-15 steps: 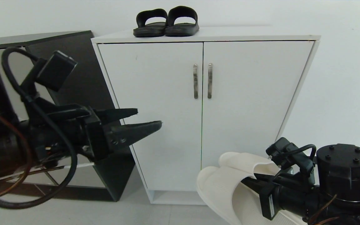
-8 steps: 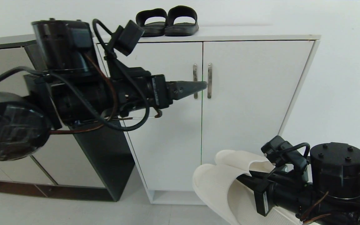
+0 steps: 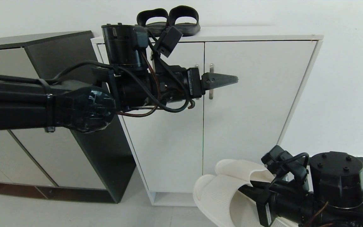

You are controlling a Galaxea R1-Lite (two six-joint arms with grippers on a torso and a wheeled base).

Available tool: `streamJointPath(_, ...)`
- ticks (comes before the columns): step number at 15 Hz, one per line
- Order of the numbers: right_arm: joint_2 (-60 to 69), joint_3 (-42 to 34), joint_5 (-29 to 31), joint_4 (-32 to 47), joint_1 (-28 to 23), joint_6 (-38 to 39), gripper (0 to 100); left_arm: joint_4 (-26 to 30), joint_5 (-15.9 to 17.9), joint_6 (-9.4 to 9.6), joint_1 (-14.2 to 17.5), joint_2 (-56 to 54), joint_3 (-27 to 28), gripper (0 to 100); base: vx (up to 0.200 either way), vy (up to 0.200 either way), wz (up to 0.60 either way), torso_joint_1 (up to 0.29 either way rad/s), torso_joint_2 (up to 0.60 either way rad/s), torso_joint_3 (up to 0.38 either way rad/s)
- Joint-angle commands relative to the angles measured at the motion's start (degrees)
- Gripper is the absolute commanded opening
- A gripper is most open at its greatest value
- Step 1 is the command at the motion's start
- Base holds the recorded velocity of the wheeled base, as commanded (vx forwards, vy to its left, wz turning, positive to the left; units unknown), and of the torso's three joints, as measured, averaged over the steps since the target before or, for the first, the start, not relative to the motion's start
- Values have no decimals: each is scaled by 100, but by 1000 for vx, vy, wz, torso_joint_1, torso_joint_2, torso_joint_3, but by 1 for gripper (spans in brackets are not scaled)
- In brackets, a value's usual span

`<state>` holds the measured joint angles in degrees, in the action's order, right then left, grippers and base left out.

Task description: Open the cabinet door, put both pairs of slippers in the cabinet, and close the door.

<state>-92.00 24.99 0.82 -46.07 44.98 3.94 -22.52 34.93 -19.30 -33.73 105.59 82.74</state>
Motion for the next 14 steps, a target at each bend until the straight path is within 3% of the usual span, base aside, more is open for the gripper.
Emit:
streamJointPath(1, -28, -3, -3, 1, 2, 2, 0, -7, 366, -250, 121, 190, 129, 100, 0, 0, 0, 0, 0, 0)
streamJointPath(2, -19, -12, -3, 1, 2, -7, 0, -34, 234, -232, 130, 348, 225, 100, 0, 0, 0, 0, 0, 0)
streamJointPath(3, -19, -12, -3, 1, 2, 2, 0, -51, -197, -171, 121, 480, 357, 100, 0, 0, 0, 0, 0, 0)
streamJointPath(5, -37, -12, -11, 1, 2, 2, 0, -51, -302, 31, 77, 480, 419, 100, 0, 0, 0, 0, 0, 0)
streamJointPath(7, -46, -12, -11, 19, 2, 2, 0, -34, -416, 31, 33, 541, 638, 100, 0, 0, 0, 0, 0, 0)
streamJointPath(9, -125, -12, -11, 1, 2, 2, 0, 2, -917, 31, -72, 858, 1174, 100, 0, 0, 0, 0, 0, 0)
streamJointPath(14, -134, -12, -3, -78, -16, 2, 0, 142, -935, 31, 42, 858, 1271, 100, 0, 0, 0, 0, 0, 0)
